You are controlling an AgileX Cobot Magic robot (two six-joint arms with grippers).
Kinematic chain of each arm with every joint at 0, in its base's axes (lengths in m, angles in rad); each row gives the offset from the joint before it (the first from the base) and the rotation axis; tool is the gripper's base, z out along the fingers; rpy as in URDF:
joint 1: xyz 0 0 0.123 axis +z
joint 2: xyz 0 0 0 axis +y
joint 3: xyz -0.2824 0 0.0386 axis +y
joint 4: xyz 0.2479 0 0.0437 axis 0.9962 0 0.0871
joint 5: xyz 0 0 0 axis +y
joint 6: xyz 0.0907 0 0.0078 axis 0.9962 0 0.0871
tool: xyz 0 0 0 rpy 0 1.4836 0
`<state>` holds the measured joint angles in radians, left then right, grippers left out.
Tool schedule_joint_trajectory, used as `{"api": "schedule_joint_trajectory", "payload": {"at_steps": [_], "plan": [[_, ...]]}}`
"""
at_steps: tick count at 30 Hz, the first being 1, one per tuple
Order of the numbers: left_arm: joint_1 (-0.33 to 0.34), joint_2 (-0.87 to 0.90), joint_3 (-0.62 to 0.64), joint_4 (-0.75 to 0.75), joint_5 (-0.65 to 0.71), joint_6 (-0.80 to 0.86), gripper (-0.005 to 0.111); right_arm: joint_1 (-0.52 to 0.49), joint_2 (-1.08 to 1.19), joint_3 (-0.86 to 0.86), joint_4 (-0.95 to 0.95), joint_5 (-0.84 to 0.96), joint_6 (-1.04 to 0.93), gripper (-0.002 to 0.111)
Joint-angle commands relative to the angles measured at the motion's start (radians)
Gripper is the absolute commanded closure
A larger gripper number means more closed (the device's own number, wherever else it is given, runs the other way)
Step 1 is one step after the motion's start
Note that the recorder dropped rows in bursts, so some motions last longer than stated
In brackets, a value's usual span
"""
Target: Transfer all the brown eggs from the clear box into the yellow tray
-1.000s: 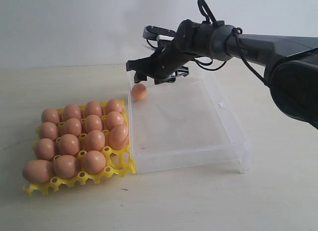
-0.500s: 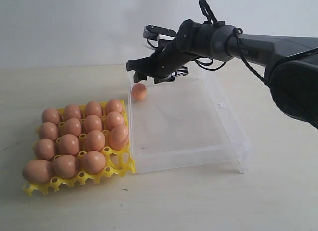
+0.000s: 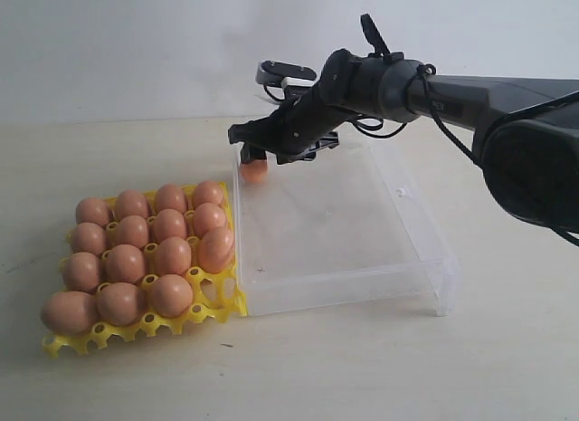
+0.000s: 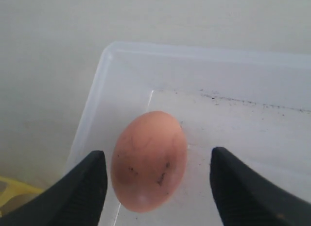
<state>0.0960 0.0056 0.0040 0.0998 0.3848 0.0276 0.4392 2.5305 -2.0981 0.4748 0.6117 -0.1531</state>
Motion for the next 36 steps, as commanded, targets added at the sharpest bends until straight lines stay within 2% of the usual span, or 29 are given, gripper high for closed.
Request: {"api": "schedule_joint_trajectory", "payload": {"at_steps": [1, 6, 17, 19, 20, 24, 32, 36], "plan": [[-0.006, -0.006, -0.004, 0.001, -0.008, -0.005, 0.107, -0.008, -0.001, -0.005, -0.002, -0.010, -0.031, 0.049], [-0.006, -0.006, -0.004, 0.001, -0.008, -0.005, 0.107, -0.008, 0.008, -0.005, 0.085, 0.003, -0.132, 0.049], [-0.006, -0.006, -0.004, 0.001, -0.008, -0.005, 0.107, -0.008, 0.034, -0.005, 0.101, -0.015, -0.138, 0.049], [-0.006, -0.006, -0.004, 0.001, -0.008, -0.005, 0.107, -0.008, 0.036, -0.005, 0.101, -0.017, -0.138, 0.055], [-0.006, -0.006, -0.004, 0.001, -0.008, -0.005, 0.107, -0.008, 0.036, -0.005, 0.104, -0.014, -0.143, 0.062], [-0.006, -0.006, -0.004, 0.001, -0.008, -0.005, 0.107, -0.008, 0.036, -0.010, 0.091, 0.011, -0.141, 0.107], [-0.006, -0.006, -0.004, 0.001, -0.008, -0.005, 0.107, -0.019, -0.019, -0.033, -0.089, 0.206, -0.099, 0.108], [-0.006, -0.006, -0.004, 0.001, -0.008, -0.005, 0.107, -0.019, -0.093, 0.045, -0.164, 0.235, -0.052, 0.108]]}}
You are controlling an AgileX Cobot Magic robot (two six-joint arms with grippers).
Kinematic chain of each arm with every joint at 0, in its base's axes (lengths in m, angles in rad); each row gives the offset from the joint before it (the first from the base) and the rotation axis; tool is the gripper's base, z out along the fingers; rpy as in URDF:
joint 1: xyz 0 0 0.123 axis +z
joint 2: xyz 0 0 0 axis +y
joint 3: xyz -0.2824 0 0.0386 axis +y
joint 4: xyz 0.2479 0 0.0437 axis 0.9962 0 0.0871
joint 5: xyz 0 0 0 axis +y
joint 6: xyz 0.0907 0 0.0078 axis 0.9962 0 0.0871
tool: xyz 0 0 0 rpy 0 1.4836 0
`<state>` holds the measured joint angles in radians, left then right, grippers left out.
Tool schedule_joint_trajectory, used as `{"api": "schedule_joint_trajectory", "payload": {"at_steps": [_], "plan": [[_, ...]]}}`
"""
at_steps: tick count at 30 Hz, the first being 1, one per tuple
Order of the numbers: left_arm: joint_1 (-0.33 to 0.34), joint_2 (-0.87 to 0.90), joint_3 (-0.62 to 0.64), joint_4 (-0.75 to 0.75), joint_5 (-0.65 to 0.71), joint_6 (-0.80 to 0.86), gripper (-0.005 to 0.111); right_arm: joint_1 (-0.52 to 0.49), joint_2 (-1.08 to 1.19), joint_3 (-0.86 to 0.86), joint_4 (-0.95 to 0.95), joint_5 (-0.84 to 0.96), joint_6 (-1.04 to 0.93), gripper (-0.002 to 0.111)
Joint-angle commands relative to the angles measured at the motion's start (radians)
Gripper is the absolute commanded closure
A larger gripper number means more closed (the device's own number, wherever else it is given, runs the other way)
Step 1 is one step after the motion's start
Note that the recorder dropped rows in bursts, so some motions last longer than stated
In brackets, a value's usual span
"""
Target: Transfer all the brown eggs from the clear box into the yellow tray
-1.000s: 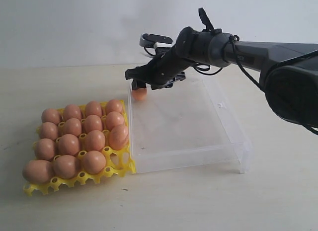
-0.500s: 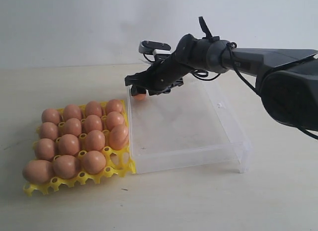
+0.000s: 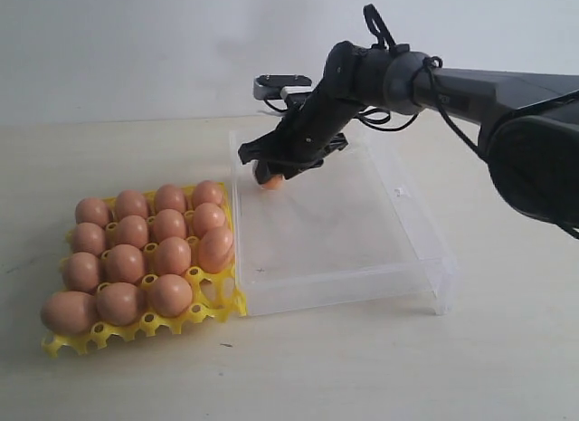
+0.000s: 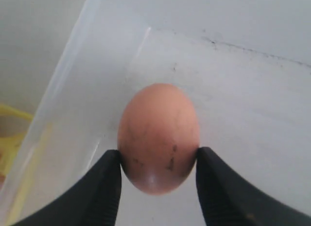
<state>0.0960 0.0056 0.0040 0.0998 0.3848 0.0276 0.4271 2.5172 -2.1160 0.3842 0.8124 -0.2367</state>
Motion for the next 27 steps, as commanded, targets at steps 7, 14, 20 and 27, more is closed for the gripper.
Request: {"api": "schedule_joint_trajectory", "payload": {"at_steps": [7, 14, 20, 27], "plan": [[-0.006, -0.006, -0.004, 0.001, -0.008, -0.005, 0.107, -0.003, -0.323, 0.447, -0.169, -0.136, -0.008, 0.108], [-0.006, -0.006, -0.004, 0.001, -0.008, -0.005, 0.107, 0.022, -0.572, 0.891, -0.278, -0.537, 0.005, 0.108], [-0.006, -0.006, -0.004, 0.001, -0.008, -0.005, 0.107, 0.079, -0.693, 1.165, -0.411, -0.886, 0.120, 0.108], [-0.006, -0.006, -0.004, 0.001, -0.008, -0.005, 0.107, 0.109, -0.736, 1.337, -0.916, -1.323, 0.676, 0.108]]}}
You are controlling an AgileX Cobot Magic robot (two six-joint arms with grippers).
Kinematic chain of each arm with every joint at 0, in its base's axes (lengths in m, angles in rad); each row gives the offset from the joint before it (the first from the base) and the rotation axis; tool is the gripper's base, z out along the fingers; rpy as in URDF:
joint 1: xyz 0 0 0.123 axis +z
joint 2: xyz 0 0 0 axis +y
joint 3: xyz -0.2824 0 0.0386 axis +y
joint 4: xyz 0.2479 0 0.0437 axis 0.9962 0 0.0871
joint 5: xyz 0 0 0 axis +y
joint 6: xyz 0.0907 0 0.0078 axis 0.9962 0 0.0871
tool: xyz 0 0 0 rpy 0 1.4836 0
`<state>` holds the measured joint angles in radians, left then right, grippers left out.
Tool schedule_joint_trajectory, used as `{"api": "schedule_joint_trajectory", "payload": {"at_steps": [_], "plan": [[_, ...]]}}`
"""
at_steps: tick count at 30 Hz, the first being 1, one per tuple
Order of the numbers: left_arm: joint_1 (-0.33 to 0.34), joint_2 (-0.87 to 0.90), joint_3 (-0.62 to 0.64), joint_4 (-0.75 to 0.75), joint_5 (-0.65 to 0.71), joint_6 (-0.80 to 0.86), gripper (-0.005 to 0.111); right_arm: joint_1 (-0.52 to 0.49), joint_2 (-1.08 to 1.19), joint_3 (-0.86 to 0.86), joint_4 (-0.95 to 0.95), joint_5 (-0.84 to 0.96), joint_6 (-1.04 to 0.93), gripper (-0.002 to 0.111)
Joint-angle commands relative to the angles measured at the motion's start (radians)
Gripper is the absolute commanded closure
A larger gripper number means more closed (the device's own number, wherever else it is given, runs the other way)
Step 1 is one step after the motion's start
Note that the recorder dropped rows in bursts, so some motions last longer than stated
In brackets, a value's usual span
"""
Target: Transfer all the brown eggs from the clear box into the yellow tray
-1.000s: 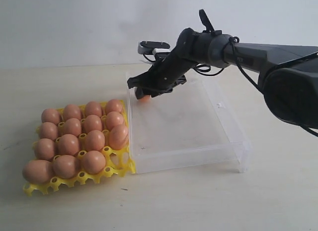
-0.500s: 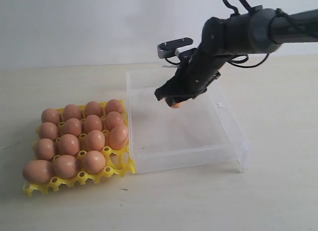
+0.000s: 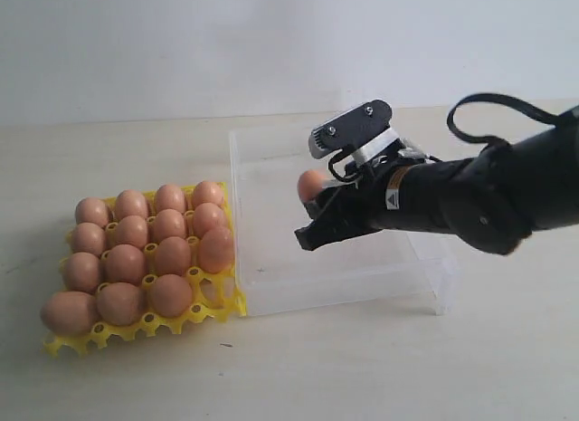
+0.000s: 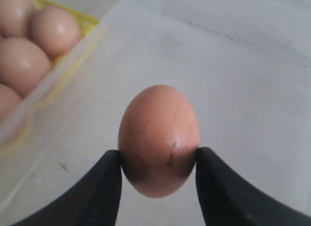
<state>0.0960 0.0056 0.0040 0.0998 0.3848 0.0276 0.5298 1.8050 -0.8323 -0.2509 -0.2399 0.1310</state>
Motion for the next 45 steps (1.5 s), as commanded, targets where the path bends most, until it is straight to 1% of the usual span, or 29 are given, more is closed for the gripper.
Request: {"api": "schedule_joint_trajectory", "payload": {"at_steps": [1, 2, 4, 6, 9, 14, 18, 22, 24, 25, 27, 30, 32, 35, 40, 45], "plan": [[-0.006, -0.006, -0.004, 0.001, -0.008, -0.005, 0.107, 0.006, -0.024, 0.055, -0.361, -0.328, 0.398, 0.108], [-0.006, -0.006, -0.004, 0.001, -0.008, -0.005, 0.107, 0.006, -0.024, 0.055, -0.485, -0.410, 0.521, 0.108], [-0.006, -0.006, -0.004, 0.001, -0.008, -0.005, 0.107, 0.006, -0.013, 0.055, -0.588, -0.513, 0.587, 0.108], [-0.006, -0.006, -0.004, 0.001, -0.008, -0.005, 0.107, 0.006, 0.009, 0.055, -0.637, -0.558, 0.656, 0.108], [-0.006, -0.006, -0.004, 0.001, -0.008, -0.005, 0.107, 0.023, 0.036, 0.055, -0.678, -0.559, 0.707, 0.108], [-0.006, -0.006, -0.004, 0.001, -0.008, -0.005, 0.107, 0.075, 0.095, 0.041, -0.687, -0.545, 0.737, 0.108], [-0.006, -0.006, -0.004, 0.001, -0.008, -0.005, 0.107, 0.075, 0.128, 0.000, -0.695, -0.476, 0.771, 0.108], [-0.006, -0.006, -0.004, 0.001, -0.008, -0.005, 0.107, 0.075, 0.095, -0.004, -0.697, -0.455, 0.770, 0.108], [-0.006, -0.006, -0.004, 0.001, -0.008, -0.005, 0.107, 0.075, 0.026, -0.004, -0.697, -0.352, 0.767, 0.108], [-0.006, -0.006, -0.004, 0.001, -0.008, -0.005, 0.107, 0.075, -0.011, -0.004, -0.694, -0.250, 0.762, 0.108], [-0.006, -0.006, -0.004, 0.001, -0.008, -0.005, 0.107, 0.075, -0.111, -0.004, -0.651, 0.040, 0.728, 0.108], [-0.006, -0.006, -0.004, 0.001, -0.008, -0.005, 0.107, 0.075, -0.241, -0.004, -0.520, 0.425, 0.633, 0.108], [-0.006, -0.006, -0.004, 0.001, -0.008, -0.005, 0.107, 0.075, -0.317, 0.006, -0.487, 0.597, 0.621, 0.108], [-0.006, -0.006, -0.004, 0.001, -0.008, -0.005, 0.107, 0.066, -0.441, 0.058, -0.440, 0.667, 0.621, 0.108], [-0.006, -0.006, -0.004, 0.001, -0.008, -0.005, 0.107, 0.019, -0.639, 0.182, -0.370, 0.606, 0.628, 0.108], [-0.006, -0.006, -0.004, 0.001, -0.008, -0.005, 0.107, -0.047, -0.799, 0.301, -0.324, 0.602, 0.634, 0.108]]}}
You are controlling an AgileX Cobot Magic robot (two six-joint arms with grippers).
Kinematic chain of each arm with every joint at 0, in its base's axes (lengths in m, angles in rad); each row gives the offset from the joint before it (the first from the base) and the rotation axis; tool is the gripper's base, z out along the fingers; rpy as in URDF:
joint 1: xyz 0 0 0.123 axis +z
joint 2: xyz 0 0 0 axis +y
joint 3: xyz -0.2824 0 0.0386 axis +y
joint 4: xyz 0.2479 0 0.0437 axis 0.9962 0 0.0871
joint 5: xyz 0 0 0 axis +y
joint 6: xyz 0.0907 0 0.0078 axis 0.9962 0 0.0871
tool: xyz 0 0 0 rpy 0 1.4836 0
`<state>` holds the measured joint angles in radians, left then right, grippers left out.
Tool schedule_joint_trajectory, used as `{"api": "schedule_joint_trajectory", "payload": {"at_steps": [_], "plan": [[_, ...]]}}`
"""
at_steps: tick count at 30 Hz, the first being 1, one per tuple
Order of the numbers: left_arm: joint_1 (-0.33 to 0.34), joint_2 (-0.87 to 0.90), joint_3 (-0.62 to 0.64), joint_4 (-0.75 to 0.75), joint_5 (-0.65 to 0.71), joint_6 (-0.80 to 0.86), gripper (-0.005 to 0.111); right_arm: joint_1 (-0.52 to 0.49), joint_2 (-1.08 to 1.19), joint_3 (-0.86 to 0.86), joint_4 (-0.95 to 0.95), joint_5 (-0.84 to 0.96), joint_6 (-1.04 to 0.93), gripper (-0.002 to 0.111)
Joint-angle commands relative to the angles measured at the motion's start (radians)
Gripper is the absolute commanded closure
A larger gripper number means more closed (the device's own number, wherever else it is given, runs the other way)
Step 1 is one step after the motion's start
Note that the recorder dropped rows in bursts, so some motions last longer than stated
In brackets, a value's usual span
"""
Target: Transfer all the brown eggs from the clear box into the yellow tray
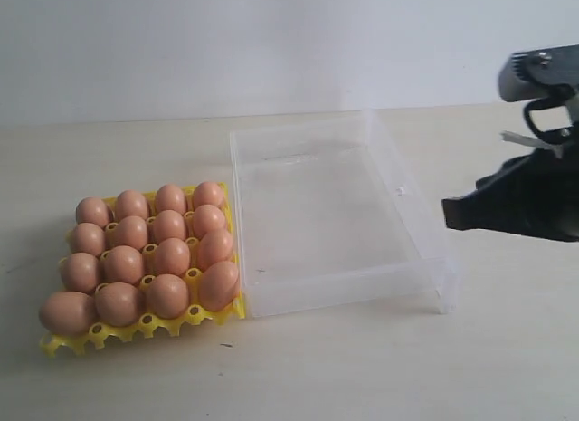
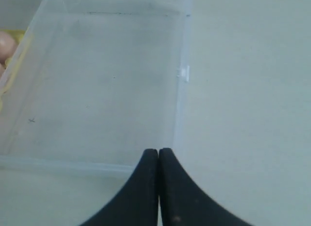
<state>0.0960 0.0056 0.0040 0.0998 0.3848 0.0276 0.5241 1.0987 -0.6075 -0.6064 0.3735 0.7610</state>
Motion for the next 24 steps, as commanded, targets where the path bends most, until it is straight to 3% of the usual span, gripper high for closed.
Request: {"api": "schedule_joint_trajectory", "payload": {"at_steps": [1, 7, 14, 17, 20, 24], "plan": [[-0.006, -0.006, -0.004, 0.001, -0.008, -0.005, 0.107, -0.051, -0.114, 0.099, 0.034, -0.012, 0.004, 0.108], [-0.006, -0.006, -0.004, 0.001, -0.008, -0.005, 0.107, -0.082, -0.218, 0.221, 0.129, -0.043, 0.007, 0.108], [-0.006, -0.006, -0.004, 0.001, -0.008, -0.005, 0.107, -0.082, -0.448, 0.402, 0.213, -0.321, 0.007, 0.108], [-0.006, -0.006, -0.004, 0.001, -0.008, -0.005, 0.107, -0.090, -0.600, 0.457, 0.251, -0.347, 0.007, 0.108], [-0.006, -0.006, -0.004, 0.001, -0.008, -0.005, 0.107, -0.217, -0.924, 0.523, 0.261, -0.344, 0.007, 0.108], [-0.006, -0.006, -0.004, 0.001, -0.008, -0.005, 0.107, -0.342, -1.099, 0.580, 0.266, -0.345, 0.007, 0.108]]}}
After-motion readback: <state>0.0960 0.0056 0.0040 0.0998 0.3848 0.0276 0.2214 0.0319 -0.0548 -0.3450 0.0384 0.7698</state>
